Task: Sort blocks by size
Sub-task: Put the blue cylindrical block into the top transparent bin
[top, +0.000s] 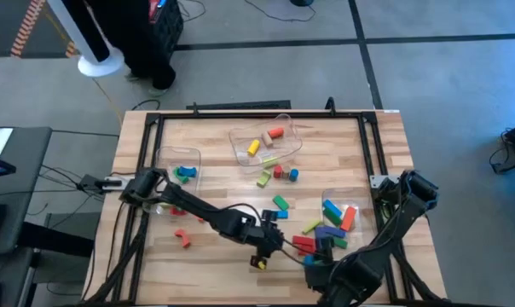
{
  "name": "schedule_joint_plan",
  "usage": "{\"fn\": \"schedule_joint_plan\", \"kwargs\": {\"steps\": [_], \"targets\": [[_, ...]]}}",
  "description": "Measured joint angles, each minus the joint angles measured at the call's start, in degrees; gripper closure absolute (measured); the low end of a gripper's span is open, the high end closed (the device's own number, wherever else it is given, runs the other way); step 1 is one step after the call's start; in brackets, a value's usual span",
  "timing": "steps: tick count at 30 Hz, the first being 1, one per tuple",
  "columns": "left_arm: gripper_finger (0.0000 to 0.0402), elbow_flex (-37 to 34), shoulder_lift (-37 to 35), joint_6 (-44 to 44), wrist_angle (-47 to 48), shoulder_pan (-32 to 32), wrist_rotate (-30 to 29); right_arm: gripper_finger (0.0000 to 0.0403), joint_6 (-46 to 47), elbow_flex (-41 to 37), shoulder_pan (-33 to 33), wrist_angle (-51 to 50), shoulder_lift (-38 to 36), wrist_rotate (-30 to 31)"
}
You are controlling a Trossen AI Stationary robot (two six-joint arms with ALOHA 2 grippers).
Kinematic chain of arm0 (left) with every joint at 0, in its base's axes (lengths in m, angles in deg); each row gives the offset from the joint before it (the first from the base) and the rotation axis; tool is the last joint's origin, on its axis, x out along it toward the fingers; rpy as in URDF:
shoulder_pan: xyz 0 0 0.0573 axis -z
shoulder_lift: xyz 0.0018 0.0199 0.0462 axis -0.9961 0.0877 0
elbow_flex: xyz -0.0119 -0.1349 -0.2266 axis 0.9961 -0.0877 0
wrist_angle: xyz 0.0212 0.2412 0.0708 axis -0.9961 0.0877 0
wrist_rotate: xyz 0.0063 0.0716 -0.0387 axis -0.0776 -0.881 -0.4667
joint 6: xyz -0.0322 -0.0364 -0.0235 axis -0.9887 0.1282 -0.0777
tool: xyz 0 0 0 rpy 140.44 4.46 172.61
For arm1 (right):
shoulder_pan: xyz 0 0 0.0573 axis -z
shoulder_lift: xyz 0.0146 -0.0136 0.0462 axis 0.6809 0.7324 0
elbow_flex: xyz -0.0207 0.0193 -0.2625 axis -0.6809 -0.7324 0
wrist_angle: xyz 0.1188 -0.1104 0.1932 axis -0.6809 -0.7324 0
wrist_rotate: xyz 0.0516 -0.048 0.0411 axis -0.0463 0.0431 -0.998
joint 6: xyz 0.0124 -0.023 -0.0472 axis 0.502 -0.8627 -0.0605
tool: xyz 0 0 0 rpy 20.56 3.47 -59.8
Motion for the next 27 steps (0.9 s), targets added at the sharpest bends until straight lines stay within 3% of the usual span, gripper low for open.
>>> {"fn": "schedule_joint_plan", "kwargs": {"steps": [4, 12, 21, 27], "targets": [[0.0209, -0.1, -2.3, -1.9, 6.8, 2.0, -4.4, 0.0159, -1.7, 0.0, 0.4, -0.2, 2.5, -2.3], [0.0209, -7.9, -8.3, -5.5, 7.5, 4.6, -10.3, 0.0159, -4.5, 0.0, 1.9, 0.1, 4.7, -3.4], [0.0209, -23.2, -18.9, -8.6, -3.0, 5.5, -10.8, 0.0159, -5.5, 0.0, 3.8, 0.8, 5.7, -3.8], [0.0209, -26.9, -20.8, -10.1, -2.7, 5.4, -9.3, 0.0159, -5.2, 0.0, 4.3, 1.1, 4.6, 0.3]]}}
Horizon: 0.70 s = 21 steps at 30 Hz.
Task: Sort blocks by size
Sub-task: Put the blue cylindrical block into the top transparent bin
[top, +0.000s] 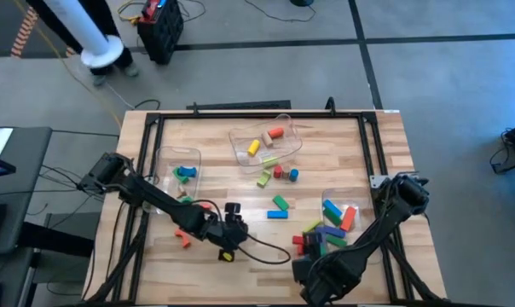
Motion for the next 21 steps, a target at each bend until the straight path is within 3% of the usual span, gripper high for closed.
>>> {"fn": "schedule_joint_plan", "kwargs": {"steps": [10, 14, 21], "targets": [[0.0209, -0.3, 0.0, 0.1, 1.5, 0.2, -0.3, 0.0159, 0.7, -0.6, 0.7, 3.2, 0.0, -2.1], [0.0209, -0.3, 0.0, 0.2, 1.5, 0.6, -0.2, 0.0159, 0.8, -3.8, 0.7, 6.5, 0.1, -5.6], [0.0209, -0.3, 0.0, 0.1, 1.5, 1.1, -0.1, 0.0159, 2.8, -4.6, 0.7, 4.5, 0.1, -4.7]]}}
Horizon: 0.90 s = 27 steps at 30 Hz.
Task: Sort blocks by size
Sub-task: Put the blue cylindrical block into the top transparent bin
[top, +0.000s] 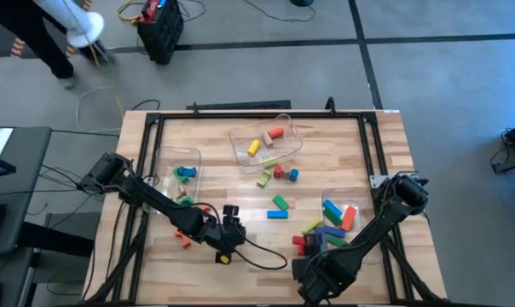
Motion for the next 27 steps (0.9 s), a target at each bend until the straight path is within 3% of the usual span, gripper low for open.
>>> {"fn": "schedule_joint_plan", "kwargs": {"steps": [27], "targets": [[0.0209, 0.0, 0.0, -0.9, -0.5, 1.2, 0.3, 0.0159, 1.4, -6.9, 0.4, 4.3, -0.1, -2.3]]}}
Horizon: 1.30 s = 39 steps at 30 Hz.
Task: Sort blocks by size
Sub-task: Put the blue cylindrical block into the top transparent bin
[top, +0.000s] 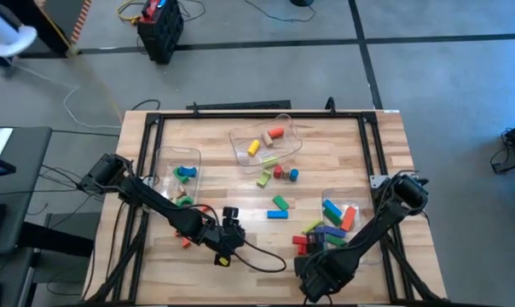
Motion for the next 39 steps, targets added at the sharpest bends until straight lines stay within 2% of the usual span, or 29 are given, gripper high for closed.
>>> {"fn": "schedule_joint_plan", "kwargs": {"steps": [4, 14, 21, 29, 34, 39], "targets": [[0.0209, 0.0, 0.0, -0.2, 0.0, 0.0, 0.3, 0.0166, -0.3, -1.5, 0.3, 2.5, 0.0, -0.9], [0.0209, 0.0, 0.0, -0.2, 0.0, 0.0, 0.4, 0.0232, -1.4, -1.3, 0.2, 2.5, -0.1, -0.9], [0.0209, 0.0, 0.0, 1.1, -2.7, 0.0, -0.2, 0.0232, -1.6, -1.5, 0.2, 2.3, -1.1, -0.3], [0.0209, 0.0, -2.2, 9.5, -10.1, 0.5, -2.6, 0.0236, -3.6, -1.4, 0.1, 6.6, -8.7, 11.3], [0.0209, 0.0, -6.2, 17.8, -15.8, 0.5, -5.7, 0.0237, -10.9, -1.4, 0.3, 13.8, -13.9, 18.0], [0.0209, 0.0, -9.8, 24.1, -22.4, 0.5, -5.0, 0.0235, -21.4, -1.4, 1.4, 21.9, -16.5, 22.2]]}}
